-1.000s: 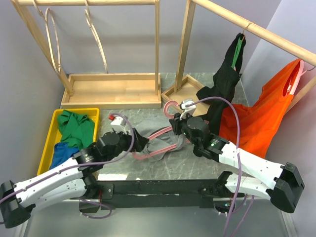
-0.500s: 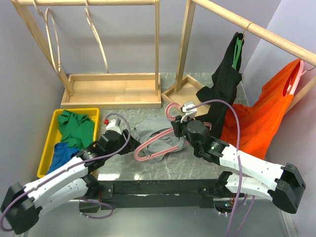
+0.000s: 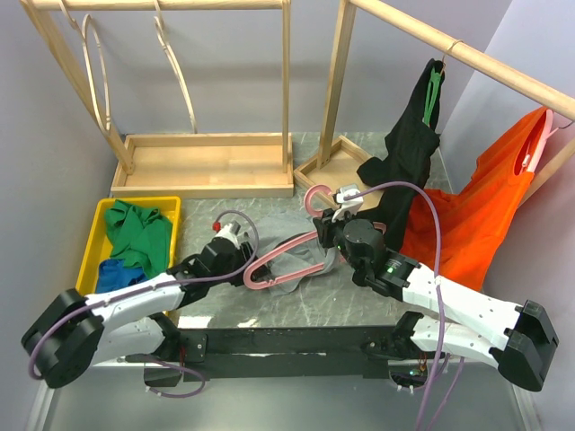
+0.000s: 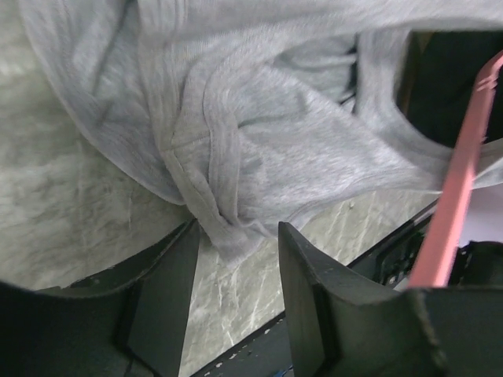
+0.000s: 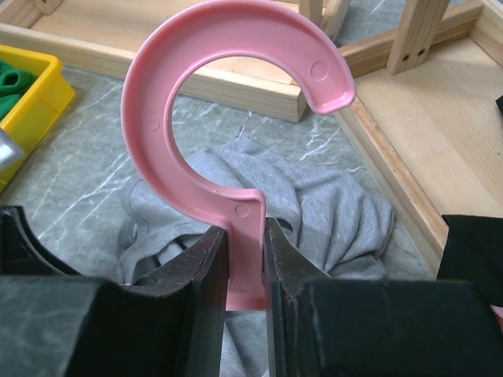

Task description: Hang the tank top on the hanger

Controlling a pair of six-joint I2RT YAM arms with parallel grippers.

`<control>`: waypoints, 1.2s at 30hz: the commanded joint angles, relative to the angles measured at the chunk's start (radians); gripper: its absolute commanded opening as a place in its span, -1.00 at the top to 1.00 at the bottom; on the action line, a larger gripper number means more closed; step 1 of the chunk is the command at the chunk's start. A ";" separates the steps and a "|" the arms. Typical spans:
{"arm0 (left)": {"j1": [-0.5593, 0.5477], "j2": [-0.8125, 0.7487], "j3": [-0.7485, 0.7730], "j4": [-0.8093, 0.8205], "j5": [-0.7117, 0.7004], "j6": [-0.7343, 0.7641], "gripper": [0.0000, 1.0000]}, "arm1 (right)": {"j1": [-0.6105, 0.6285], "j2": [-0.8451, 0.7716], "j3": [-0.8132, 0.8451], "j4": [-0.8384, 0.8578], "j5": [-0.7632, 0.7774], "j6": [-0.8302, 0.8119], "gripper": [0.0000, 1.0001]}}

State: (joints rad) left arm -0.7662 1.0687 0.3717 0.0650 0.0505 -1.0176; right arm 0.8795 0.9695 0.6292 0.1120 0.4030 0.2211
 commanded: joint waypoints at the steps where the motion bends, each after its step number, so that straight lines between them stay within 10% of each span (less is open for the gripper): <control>1: -0.030 0.053 0.015 0.101 -0.009 -0.015 0.02 | 0.009 -0.020 0.018 0.043 0.034 0.015 1.00; 19: -0.074 0.149 0.052 0.098 -0.124 0.028 0.52 | 0.007 -0.002 0.035 0.029 0.091 0.032 1.00; 25: -0.074 0.030 0.021 0.050 -0.143 0.025 0.91 | 0.009 0.035 0.053 0.015 0.261 0.078 1.00; 36: -0.047 -0.262 -0.017 -0.164 -0.195 0.014 0.98 | 0.009 0.118 0.075 0.066 0.447 0.092 1.00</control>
State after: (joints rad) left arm -0.8242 0.8673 0.3630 -0.0170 -0.1192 -1.0077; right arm 0.8845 1.0542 0.6415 0.1299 0.7197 0.2951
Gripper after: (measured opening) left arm 0.026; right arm 0.262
